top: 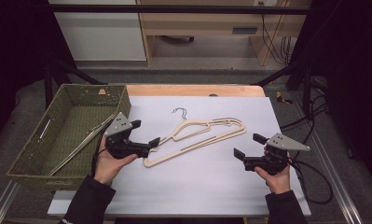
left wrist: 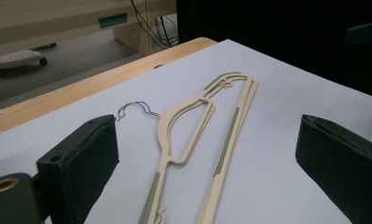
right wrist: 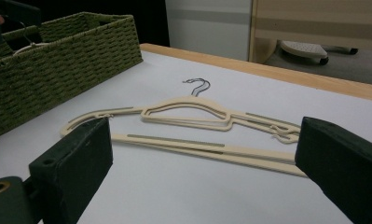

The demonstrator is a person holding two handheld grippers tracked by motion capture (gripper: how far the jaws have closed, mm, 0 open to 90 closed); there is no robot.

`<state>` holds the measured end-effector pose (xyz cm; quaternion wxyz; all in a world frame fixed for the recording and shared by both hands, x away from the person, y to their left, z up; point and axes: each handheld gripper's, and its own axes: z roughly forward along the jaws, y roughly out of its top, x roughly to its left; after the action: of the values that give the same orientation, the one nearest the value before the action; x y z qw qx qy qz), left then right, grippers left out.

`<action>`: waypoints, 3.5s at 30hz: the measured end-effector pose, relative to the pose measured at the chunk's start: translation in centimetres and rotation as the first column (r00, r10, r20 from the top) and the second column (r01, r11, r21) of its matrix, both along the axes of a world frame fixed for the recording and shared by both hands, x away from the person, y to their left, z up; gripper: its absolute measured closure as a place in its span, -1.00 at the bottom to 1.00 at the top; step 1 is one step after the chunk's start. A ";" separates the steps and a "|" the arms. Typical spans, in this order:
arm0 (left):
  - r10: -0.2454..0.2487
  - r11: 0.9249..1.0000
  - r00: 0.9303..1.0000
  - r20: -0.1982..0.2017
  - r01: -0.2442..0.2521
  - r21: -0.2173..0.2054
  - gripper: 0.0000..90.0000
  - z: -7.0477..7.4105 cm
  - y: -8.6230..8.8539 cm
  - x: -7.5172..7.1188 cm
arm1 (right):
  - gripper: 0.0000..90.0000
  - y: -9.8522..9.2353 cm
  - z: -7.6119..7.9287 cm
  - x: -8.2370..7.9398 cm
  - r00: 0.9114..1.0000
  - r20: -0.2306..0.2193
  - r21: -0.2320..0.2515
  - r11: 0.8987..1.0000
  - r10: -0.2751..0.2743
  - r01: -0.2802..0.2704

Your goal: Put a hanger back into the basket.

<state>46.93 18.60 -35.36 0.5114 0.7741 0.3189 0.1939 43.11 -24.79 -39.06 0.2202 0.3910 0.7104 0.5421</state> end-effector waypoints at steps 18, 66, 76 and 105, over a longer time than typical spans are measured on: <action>0.018 0.992 0.994 -0.104 -0.005 0.125 -0.68 -4.8 -3.0 5.9 | -0.89 -0.6 -0.4 0.3 1.000 -0.012 0.002 1.000 -0.010 0.010; -0.012 0.919 0.946 -0.325 0.139 0.370 0.76 -10.9 -3.7 10.4 | -0.89 0.1 -0.7 0.6 0.999 -0.026 -0.014 1.000 0.020 -0.020; -0.026 0.919 0.956 -0.292 0.138 0.369 0.76 -9.7 -3.8 9.4 | -0.89 0.0 -0.7 0.6 0.999 -0.026 -0.010 1.000 0.020 -0.020; 0.000 0.919 0.951 -0.309 0.122 0.374 0.77 -9.5 -3.6 8.9 | -0.89 0.2 -0.8 0.6 0.999 -0.026 -0.011 1.000 0.026 -0.026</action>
<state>55.80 14.95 -44.82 0.2987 0.8901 0.3239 0.1163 43.71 -24.60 -39.81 0.2062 0.3873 0.7214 0.5358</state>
